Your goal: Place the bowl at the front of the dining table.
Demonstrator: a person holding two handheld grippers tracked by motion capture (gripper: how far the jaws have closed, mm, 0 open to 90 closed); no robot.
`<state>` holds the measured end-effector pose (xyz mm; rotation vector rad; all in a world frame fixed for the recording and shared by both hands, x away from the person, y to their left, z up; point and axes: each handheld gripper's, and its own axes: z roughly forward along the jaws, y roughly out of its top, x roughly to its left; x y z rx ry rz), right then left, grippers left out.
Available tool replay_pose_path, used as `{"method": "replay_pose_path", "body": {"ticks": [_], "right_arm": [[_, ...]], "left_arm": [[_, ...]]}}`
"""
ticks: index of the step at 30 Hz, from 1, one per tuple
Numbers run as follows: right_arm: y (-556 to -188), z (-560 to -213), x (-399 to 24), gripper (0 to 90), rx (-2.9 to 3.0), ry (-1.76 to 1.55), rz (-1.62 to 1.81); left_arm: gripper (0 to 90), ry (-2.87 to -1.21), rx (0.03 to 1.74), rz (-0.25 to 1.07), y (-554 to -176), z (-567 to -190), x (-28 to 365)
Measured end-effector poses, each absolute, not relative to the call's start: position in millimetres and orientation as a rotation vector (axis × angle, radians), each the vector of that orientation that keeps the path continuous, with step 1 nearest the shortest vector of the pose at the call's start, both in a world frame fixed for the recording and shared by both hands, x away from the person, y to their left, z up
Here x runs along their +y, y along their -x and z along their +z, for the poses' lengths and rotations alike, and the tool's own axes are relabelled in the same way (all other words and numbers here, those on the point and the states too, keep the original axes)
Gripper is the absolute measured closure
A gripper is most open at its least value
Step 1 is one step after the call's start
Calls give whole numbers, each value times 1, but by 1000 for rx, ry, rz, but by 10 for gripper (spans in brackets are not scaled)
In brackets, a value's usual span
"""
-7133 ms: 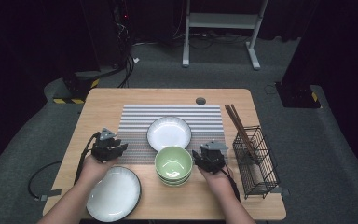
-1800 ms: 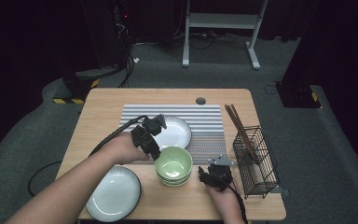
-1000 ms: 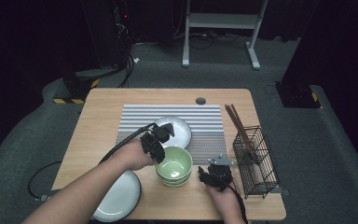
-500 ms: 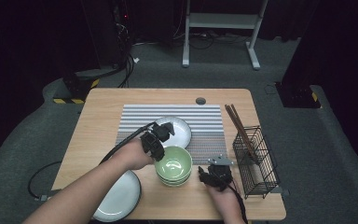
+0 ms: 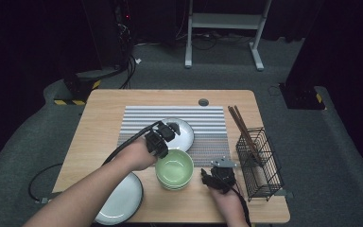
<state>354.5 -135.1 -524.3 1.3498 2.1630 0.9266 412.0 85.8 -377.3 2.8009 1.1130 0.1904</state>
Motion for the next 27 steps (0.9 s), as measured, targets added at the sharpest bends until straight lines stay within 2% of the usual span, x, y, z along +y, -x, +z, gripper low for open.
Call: {"method": "replay_pose_path", "body": {"ticks": [12,14,18,20,22,27], "right_arm": [[-355,-524,-135,317,2162,-1352,930],[-355,-524,-135,317,2162,-1353,930],[-355,-524,-135,317,2162,-1352,932],[-355,-524,-135,317,2163,-1352,929],[-355,-524,-135,316,2163,-1351,929],[-355,-524,-135,315,2163,-1351,930]], "left_arm": [[841,-2783,1121,195,-410,-375,87],[801,-2776,1133,194,-411,-376,87],[624,-2780,1142,183,-411,-381,88],[604,-2781,1156,182,-411,-386,87],[608,-2795,1161,182,-411,-391,87],[695,-2813,1157,202,-410,-400,86]]}}
